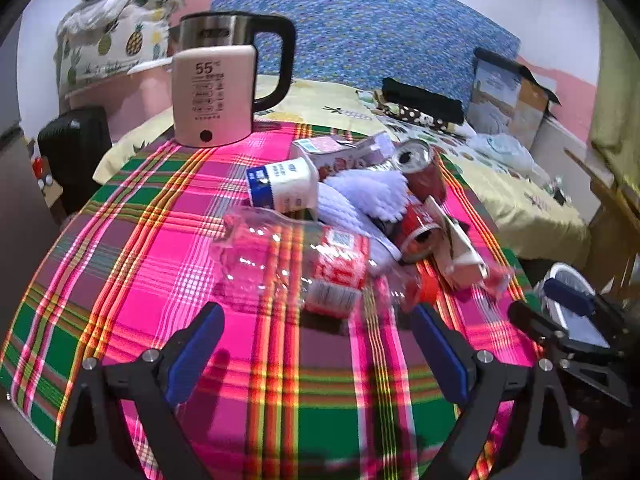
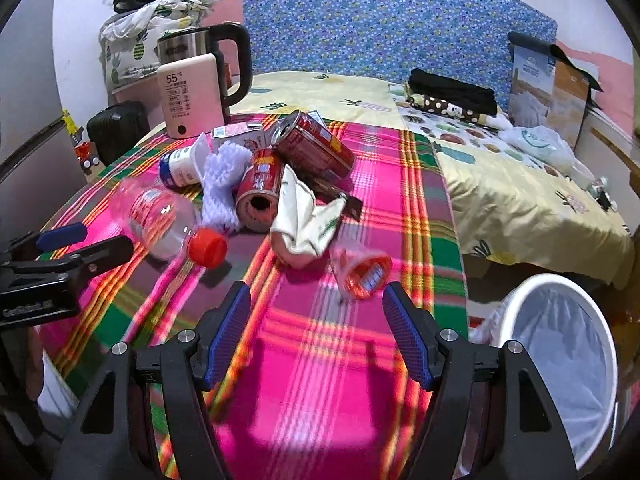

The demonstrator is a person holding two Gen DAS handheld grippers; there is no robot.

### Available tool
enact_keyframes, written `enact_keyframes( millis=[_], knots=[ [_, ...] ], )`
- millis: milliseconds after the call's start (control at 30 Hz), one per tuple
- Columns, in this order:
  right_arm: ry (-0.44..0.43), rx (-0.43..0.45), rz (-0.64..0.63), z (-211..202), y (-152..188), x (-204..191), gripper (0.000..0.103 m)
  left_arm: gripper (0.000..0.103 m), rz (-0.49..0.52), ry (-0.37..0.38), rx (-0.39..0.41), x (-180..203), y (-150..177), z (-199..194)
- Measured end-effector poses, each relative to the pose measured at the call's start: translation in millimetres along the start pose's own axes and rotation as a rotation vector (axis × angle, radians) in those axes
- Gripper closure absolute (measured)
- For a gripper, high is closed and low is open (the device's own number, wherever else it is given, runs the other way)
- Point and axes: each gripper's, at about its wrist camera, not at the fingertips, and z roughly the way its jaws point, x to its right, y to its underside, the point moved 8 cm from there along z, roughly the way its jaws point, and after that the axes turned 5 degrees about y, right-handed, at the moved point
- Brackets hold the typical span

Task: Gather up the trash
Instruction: 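Grasp the clear red-labelled bottle with the left gripper while the right gripper grasps the white paper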

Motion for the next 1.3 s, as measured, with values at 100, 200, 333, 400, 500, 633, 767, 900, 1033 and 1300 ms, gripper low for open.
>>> enact_keyframes(
  millis=[100, 200, 333, 400, 500, 633, 767, 900, 1033, 1300],
  knots=[
    [-0.017, 0.016, -0.006, 5.7, -10.2, -6.1, 0.033, 0.007, -0.039, 0.009, -0.003, -7.6, -4.9, 4.9],
    [-0.022, 0.019, -0.019, 15.0, -18.2, -11.9, 0.037, 0.009, -0.076, 0.021, -0.013, -11.2, -7.0, 10.4],
    [-0.027, -0.007, -0.023, 30.4, -23.4, -15.6, 0.045, 0.01, -0.115, 0.03, -0.013, -14.2, -11.9, 15.6],
    [-0.029, -0.023, -0.021, 36.2, -24.0, -16.1, 0.056, 0.01, -0.132, 0.041, -0.014, -13.6, -13.7, 18.2],
    [-0.031, -0.05, -0.016, 40.9, -21.9, -16.4, 0.077, 0.01, -0.165, 0.059, -0.033, -12.1, -15.2, 24.8],
    [-0.044, -0.056, -0.002, 33.0, -16.4, -16.3, 0.082, 0.01, -0.213, 0.077, -0.053, -8.8, -16.9, 31.2],
    [-0.06, -0.047, -0.001, 23.3, -15.8, -15.1, 0.083, 0.01, -0.248, 0.08, -0.067, -5.0, -18.8, 37.9],
    [-0.068, -0.033, 0.006, 13.4, -15.6, -15.0, 0.084, 0.01, -0.276, 0.075, -0.079, -2.4, -21.1, 45.0],
    [-0.075, -0.021, 0.015, 6.6, -18.3, -14.2, 0.084, 0.01, -0.269, 0.036, -0.093, -3.3, -21.8, 54.9],
    [-0.084, 0.0, 0.025, 4.8, -23.7, -9.6, 0.084, 0.021, -0.156, -0.039, -0.082, 0.8, -16.4, 52.1]
  ],
)
